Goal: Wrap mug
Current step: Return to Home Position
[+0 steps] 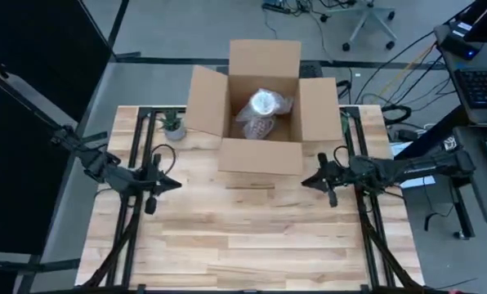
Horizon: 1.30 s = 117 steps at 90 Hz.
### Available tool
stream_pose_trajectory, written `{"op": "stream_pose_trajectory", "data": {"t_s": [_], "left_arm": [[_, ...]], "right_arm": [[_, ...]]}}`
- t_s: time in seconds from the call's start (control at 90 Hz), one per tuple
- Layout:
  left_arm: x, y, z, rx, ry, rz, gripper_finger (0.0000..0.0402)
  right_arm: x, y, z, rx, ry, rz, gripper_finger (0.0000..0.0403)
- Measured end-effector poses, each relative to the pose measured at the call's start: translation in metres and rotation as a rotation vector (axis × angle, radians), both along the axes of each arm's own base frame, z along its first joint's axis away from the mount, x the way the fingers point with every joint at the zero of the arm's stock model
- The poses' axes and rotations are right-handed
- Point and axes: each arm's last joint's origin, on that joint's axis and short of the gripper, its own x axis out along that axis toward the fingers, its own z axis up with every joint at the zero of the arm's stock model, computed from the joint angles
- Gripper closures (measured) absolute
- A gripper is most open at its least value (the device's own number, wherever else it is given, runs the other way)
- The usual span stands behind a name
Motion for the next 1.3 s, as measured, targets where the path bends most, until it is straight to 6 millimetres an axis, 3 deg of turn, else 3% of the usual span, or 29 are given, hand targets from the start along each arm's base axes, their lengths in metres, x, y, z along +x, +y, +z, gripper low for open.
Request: {"op": "stream_pose_trajectory", "data": {"t_s": [0.167,0.433,0.822,1.3], "left_arm": [[-0.012,0.011,0.002,-0.050,-0.081,0.026,0.0401],[-0.021,0.016,-0.026,-0.140,-0.178,-0.014,0.0401],[-0.004,0.011,-0.075,-0.196,-0.235,-0.083,0.0401],[0.005,0.035,-0.081,-0.140,-0.324,-0.070,0.0401]], "right_arm": [[-0.006,-0.011,-0.001,0.004,-0.032,-0.010,0.0396],[-0.017,-0.016,-0.013,0.015,-0.066,-0.076,0.0396],[-0.023,-0.012,-0.011,0.047,-0.089,-0.262,0.0396],[-0.023,-0.007,-0.009,-0.010,-0.113,-0.224,0.0396]]}}
